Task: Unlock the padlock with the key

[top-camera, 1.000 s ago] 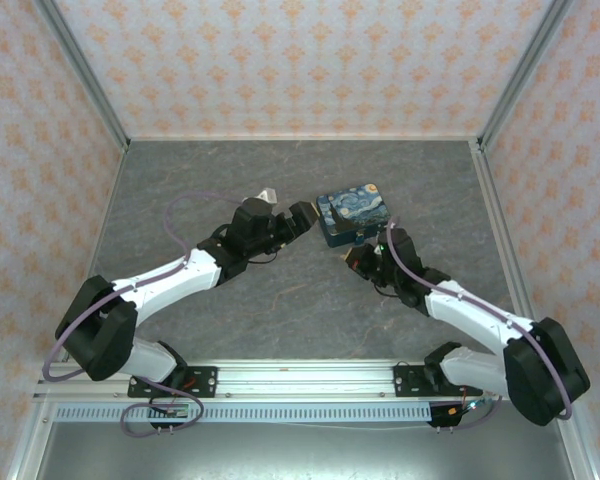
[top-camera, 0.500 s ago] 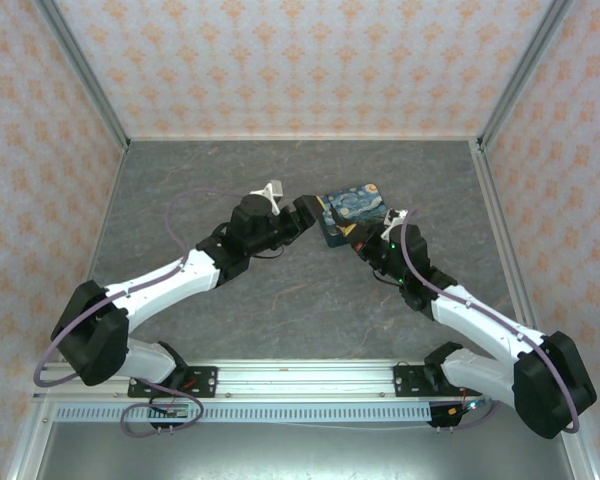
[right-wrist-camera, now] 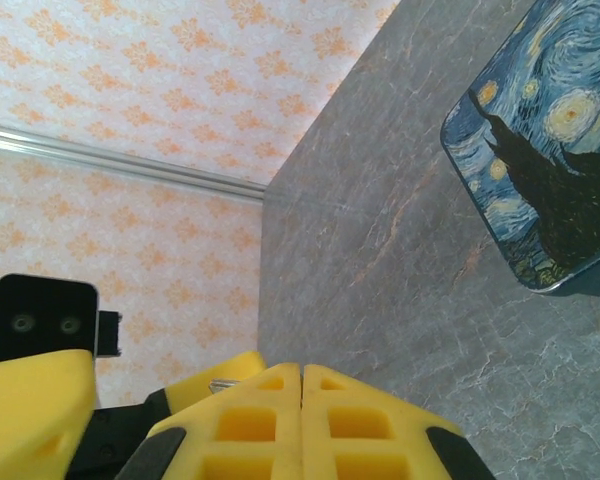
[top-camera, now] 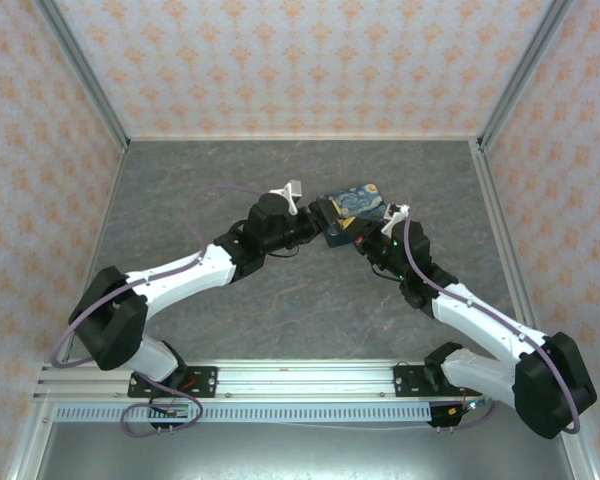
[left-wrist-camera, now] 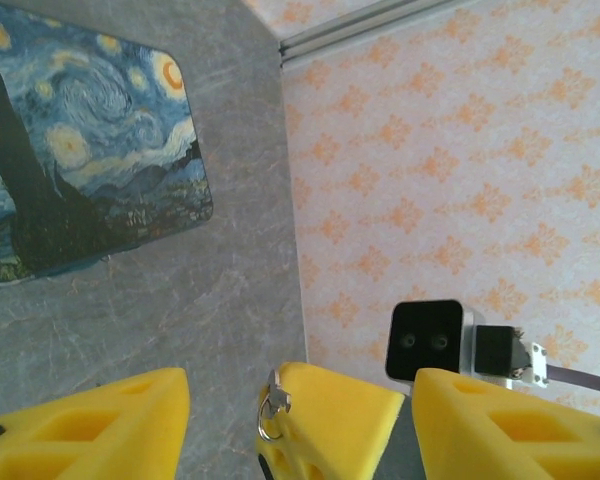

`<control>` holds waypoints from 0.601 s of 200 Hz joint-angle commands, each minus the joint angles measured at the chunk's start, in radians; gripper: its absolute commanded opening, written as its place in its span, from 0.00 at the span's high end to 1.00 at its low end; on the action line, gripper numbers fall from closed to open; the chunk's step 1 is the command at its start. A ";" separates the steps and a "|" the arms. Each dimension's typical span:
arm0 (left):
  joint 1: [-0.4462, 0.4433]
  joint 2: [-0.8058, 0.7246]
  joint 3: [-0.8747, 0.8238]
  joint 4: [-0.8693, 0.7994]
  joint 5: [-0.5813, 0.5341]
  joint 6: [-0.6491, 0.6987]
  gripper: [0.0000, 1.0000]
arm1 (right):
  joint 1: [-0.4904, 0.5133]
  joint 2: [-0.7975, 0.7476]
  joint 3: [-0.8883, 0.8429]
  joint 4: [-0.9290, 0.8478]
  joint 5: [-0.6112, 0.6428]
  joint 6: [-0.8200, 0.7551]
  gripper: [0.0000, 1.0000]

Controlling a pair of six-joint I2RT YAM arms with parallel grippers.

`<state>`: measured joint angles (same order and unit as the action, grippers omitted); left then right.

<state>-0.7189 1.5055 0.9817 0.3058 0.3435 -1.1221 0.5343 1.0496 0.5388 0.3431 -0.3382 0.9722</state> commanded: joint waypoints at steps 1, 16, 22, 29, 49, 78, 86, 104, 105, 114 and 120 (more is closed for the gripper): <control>-0.013 0.014 0.043 0.043 0.021 -0.002 0.41 | 0.006 -0.014 0.038 0.045 -0.017 0.013 1.00; -0.016 0.025 0.045 0.046 0.021 -0.006 0.43 | 0.006 -0.014 0.041 0.046 -0.022 0.018 1.00; -0.016 0.030 0.045 0.051 0.024 -0.009 0.45 | 0.006 -0.013 0.042 0.046 -0.026 0.019 1.00; -0.017 0.034 0.045 0.055 0.026 -0.012 0.46 | 0.006 -0.013 0.044 0.045 -0.029 0.019 1.00; -0.018 0.041 0.045 0.062 0.024 -0.016 0.51 | 0.007 -0.013 0.047 0.039 -0.035 0.019 1.00; -0.018 0.042 0.048 0.052 0.018 -0.011 0.58 | 0.006 -0.013 0.047 0.034 -0.041 0.020 1.00; -0.019 0.044 0.049 0.050 0.016 -0.010 0.60 | 0.006 -0.013 0.047 0.033 -0.044 0.020 1.00; -0.019 0.045 0.050 0.050 0.014 -0.010 0.66 | 0.006 -0.013 0.047 0.029 -0.048 0.020 1.00; -0.019 0.045 0.050 0.049 0.014 -0.009 0.66 | 0.006 -0.013 0.048 0.029 -0.048 0.020 1.00; -0.019 0.047 0.051 0.047 0.014 -0.007 0.69 | 0.007 -0.013 0.047 0.027 -0.048 0.020 1.00; -0.019 0.047 0.052 0.044 0.012 -0.004 0.70 | 0.007 -0.013 0.046 0.025 -0.049 0.020 1.00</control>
<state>-0.7269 1.5429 0.9989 0.3271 0.3592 -1.1332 0.5343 1.0496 0.5568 0.3481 -0.3679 0.9874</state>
